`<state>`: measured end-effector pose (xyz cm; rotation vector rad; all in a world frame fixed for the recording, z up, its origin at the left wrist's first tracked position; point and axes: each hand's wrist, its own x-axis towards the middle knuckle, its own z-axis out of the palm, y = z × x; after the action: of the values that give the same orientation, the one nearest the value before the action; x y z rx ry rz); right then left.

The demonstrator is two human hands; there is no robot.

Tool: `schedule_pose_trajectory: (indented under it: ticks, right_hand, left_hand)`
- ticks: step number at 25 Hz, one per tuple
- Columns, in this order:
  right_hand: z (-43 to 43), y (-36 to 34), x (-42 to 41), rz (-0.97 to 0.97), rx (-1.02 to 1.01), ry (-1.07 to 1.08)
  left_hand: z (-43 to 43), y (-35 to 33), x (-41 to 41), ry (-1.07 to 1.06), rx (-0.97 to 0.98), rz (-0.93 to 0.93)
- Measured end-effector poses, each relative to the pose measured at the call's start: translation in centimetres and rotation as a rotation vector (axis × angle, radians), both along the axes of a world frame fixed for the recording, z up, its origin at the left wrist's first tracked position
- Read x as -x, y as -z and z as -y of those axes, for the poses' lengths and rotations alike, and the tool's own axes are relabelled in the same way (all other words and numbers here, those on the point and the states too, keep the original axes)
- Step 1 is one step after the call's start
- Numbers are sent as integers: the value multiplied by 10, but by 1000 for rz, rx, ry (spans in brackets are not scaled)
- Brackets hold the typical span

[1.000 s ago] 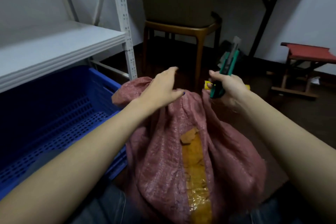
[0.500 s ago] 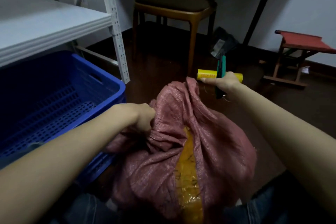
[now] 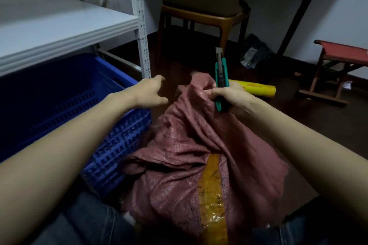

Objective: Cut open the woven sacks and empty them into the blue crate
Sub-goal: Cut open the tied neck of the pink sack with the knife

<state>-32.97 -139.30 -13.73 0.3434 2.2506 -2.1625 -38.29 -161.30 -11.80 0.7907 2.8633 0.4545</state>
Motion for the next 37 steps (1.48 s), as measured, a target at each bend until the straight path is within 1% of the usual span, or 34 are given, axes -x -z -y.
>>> schedule_pose_trajectory:
  ticks: [2, 3, 5, 7, 8, 9, 10, 12, 14, 15, 16, 18, 19, 20, 21, 22, 23, 24, 25, 27, 28, 29, 30, 31, 32, 33, 34, 35, 36, 37]
  right_hand:
    - [-4, -20, -18, -14, 59, -44]
    - [-10, -30, -28, -15, 78, -78]
    - [-23, -47, -47, 21, 77, -153]
    - [-38, -58, -60, 37, 9, -206]
    - [-45, -61, -62, 49, -16, -192]
    - [-47, -64, -64, 70, -28, -154]
    - [-50, -62, -61, 89, -65, -90]
    - [-57, -57, -53, 159, -202, 111]
    - [-68, -50, -43, 232, -351, 256]
    - [-69, -48, -41, 257, -360, 274]
    - [-69, -46, -41, 283, -327, 263]
    - [-64, -43, -46, 323, -214, 209]
    - [-58, -41, -47, 308, -152, 187]
    - [-52, -39, -46, 274, -121, 193]
    - [-48, -37, -43, 228, -129, 229]
    - [-43, -36, -39, 160, -121, 251]
    - [-39, -39, -35, 87, -103, 244]
    - [-35, -43, -34, 22, -73, 219]
    - [-32, -49, -33, -27, -47, 192]
    - [-27, -57, -36, -98, -3, 144]
    - [-23, -62, -38, -127, 22, 134]
    - [-20, -66, -39, -151, 58, 133]
    - [-18, -69, -40, -170, 101, 129]
    - [-16, -71, -40, -189, 152, 123]
    - [-15, -72, -40, -201, 205, 117]
    - [-14, -73, -40, -201, 234, 113]
    - [-13, -73, -40, -197, 242, 106]
    - [-12, -74, -40, -196, 224, 103]
    - [-11, -75, -40, -204, 199, 102]
    - [-11, -79, -41, -229, 189, 110]
  left_hand:
    - [-7, 8, 3, -7, -12, 33]
    - [-13, 12, 5, 5, -53, 69]
    - [-27, 21, 10, 39, -209, 188]
    - [-45, 25, 4, 5, -352, 344]
    - [-54, 27, -3, 25, -406, 393]
    - [-64, 31, -9, 77, -453, 392]
    - [-73, 33, -16, 143, -456, 339]
    - [-85, 35, -32, 301, -410, 172]
    - [-90, 28, -45, 397, -431, -71]
    - [-88, 22, -50, 463, -454, -233]
    - [-83, 15, -57, 556, -441, -386]
    - [-72, 12, -69, 776, -322, -586]
    - [-67, 15, -77, 869, -219, -637]
    - [-63, 19, -82, 926, -97, -637]
    - [-59, 23, -86, 942, 9, -594]
    - [-56, 27, -88, 919, 72, -556]
    - [-53, 26, -87, 873, 55, -542]
    - [-51, 22, -86, 805, -45, -548]
    - [-50, 14, -84, 710, -192, -562]
    - [-48, -8, -74, 442, -509, -639]
    - [-47, -17, -67, 285, -605, -690]
    - [-45, -25, -62, 135, -654, -688]
    - [-43, -30, -56, 29, -686, -562]
    - [-40, -34, -50, -39, -700, -345]
    - [-37, -39, -49, -49, -719, -72]
    - [-34, -40, -48, -14, -726, 201]
    - [-31, -41, -48, 13, -722, 339]
    - [-30, -40, -45, 17, -683, 316]
    - [-28, -40, -42, 19, -624, 201]
    - [-26, -40, -39, 10, -537, 25]
